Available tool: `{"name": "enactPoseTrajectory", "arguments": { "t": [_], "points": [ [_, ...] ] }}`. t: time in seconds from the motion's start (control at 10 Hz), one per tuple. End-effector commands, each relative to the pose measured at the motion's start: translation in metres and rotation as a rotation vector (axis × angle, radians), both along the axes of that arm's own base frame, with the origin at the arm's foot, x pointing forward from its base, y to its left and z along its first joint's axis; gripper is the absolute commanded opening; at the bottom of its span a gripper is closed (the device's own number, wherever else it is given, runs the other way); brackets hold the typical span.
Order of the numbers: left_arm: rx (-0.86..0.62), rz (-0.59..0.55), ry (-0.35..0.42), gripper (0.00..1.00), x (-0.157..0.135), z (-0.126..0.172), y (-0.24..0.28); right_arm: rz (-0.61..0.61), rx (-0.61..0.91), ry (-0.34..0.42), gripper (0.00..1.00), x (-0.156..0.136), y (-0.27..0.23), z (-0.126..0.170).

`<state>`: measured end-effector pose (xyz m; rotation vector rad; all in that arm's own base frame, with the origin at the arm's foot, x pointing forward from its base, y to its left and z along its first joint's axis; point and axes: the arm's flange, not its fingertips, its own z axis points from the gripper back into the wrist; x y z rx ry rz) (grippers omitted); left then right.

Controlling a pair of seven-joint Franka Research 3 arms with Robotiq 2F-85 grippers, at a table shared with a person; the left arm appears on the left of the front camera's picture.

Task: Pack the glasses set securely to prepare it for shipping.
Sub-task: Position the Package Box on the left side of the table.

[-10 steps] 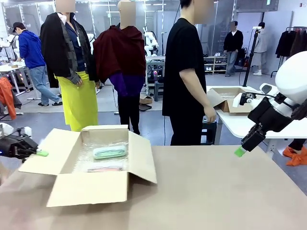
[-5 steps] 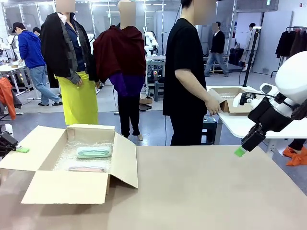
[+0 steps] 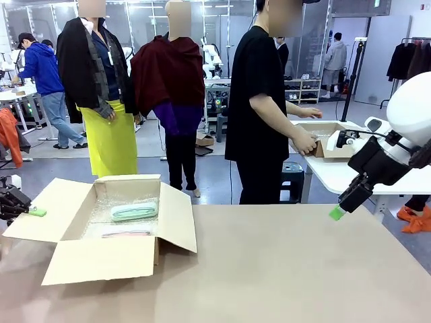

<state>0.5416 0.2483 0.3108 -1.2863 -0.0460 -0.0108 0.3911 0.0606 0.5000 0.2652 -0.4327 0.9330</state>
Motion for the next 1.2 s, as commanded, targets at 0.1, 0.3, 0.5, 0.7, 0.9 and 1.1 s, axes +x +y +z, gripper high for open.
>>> {"name": "enactPoseTrajectory", "arguments": {
  "t": [0.1, 0.3, 0.5, 0.7, 0.9, 1.1],
  "points": [
    [0.033, 0.024, 0.004, 0.46, -0.003, 0.009, 0.002, 0.000, -0.010, 0.005, 1.00, 0.000, 0.001, 0.001],
    [0.053, 0.061, -0.021, 0.74, -0.012, 0.018, 0.009, 0.000, -0.010, 0.005, 1.00, 0.000, 0.001, 0.001],
    [0.088, 0.140, -0.069, 1.00, -0.025, 0.031, 0.025, 0.000, -0.010, 0.005, 1.00, 0.000, 0.001, 0.001],
    [0.155, 0.201, -0.129, 1.00, -0.036, 0.049, 0.034, 0.000, -0.010, 0.005, 1.00, 0.000, 0.001, 0.001],
    [0.213, 0.232, -0.193, 0.87, -0.048, 0.077, 0.034, 0.000, -0.010, 0.005, 1.00, 0.000, 0.001, 0.001],
    [0.252, 0.213, -0.201, 0.87, -0.051, 0.093, 0.029, 0.000, -0.010, 0.005, 1.00, 0.000, 0.001, 0.001]
  ]
}}
